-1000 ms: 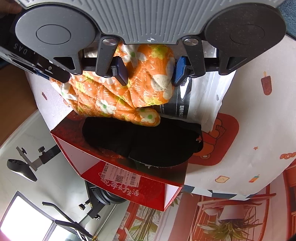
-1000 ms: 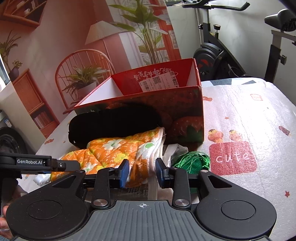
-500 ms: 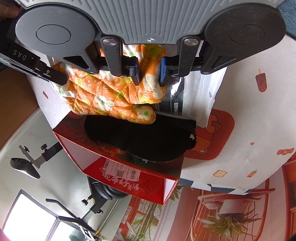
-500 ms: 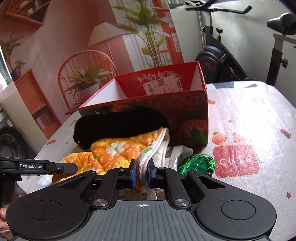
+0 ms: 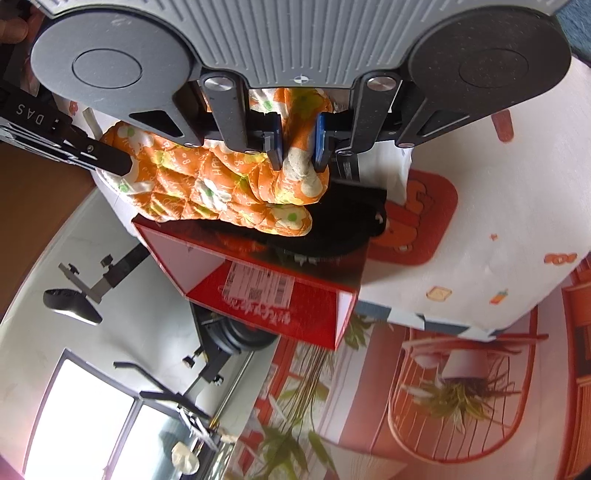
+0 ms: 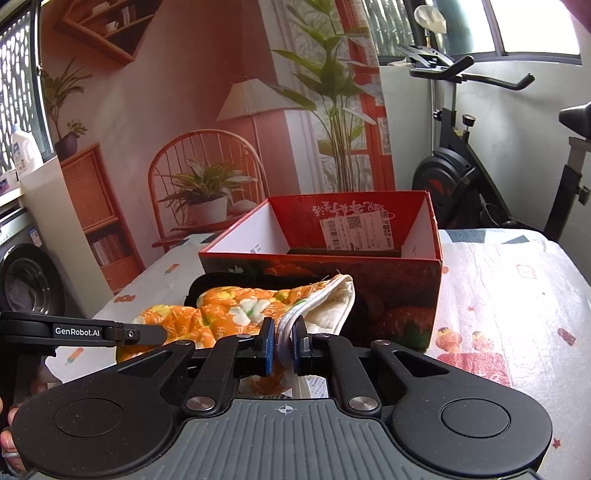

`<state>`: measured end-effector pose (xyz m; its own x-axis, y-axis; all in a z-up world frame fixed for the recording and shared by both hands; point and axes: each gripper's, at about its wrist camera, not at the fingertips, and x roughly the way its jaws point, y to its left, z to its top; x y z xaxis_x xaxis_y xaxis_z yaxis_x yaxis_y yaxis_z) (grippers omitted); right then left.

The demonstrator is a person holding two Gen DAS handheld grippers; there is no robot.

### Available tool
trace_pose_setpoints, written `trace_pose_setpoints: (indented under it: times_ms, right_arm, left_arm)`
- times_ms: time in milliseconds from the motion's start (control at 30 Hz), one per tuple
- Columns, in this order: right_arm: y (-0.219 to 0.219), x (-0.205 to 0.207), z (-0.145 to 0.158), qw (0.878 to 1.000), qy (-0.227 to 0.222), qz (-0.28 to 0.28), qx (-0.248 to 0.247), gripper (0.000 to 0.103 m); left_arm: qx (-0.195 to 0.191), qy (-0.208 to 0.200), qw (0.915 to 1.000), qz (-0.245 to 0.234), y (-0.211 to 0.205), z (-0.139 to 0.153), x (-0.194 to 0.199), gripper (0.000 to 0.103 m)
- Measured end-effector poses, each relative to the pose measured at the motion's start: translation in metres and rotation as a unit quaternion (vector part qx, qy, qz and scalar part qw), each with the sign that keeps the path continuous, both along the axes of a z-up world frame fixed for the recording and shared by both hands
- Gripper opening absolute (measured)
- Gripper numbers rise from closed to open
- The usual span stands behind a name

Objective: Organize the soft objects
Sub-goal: 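Lift the orange cloth with the right tool and drop it into the red box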

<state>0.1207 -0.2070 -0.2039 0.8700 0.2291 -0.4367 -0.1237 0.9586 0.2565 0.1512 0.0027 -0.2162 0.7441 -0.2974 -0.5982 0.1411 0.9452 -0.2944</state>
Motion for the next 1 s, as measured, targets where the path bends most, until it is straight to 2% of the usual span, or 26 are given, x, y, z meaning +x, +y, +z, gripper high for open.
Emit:
trace_pose_setpoints:
  times_ms: [300,600,767,1000]
  right_arm:
    - [-0.003,0.020,0.035,0.999,-0.034,0.014,-0.004,0.009]
    - [-0.022,0.099,0.066,0.998,-0.057,0.007,-0.025,0.008]
    - [-0.035,0.151,0.062,0.998,-0.045,-0.004,-0.037,0.008]
    - [-0.049,0.204,0.028,0.999,0.000,-0.004,-0.034,0.009]
  left_arm:
    - [0.012,-0.080,0.9967,0.002,0.000,0.044,0.014,0.017]
    - [0.034,-0.145,0.9888,0.001,-0.023,0.086,0.079,0.017]
    - [0.050,-0.130,0.9903,-0.001,-0.040,0.081,0.131,0.017]
    - [0.085,-0.081,0.9931,-0.010,-0.053,0.050,0.182,0.017]
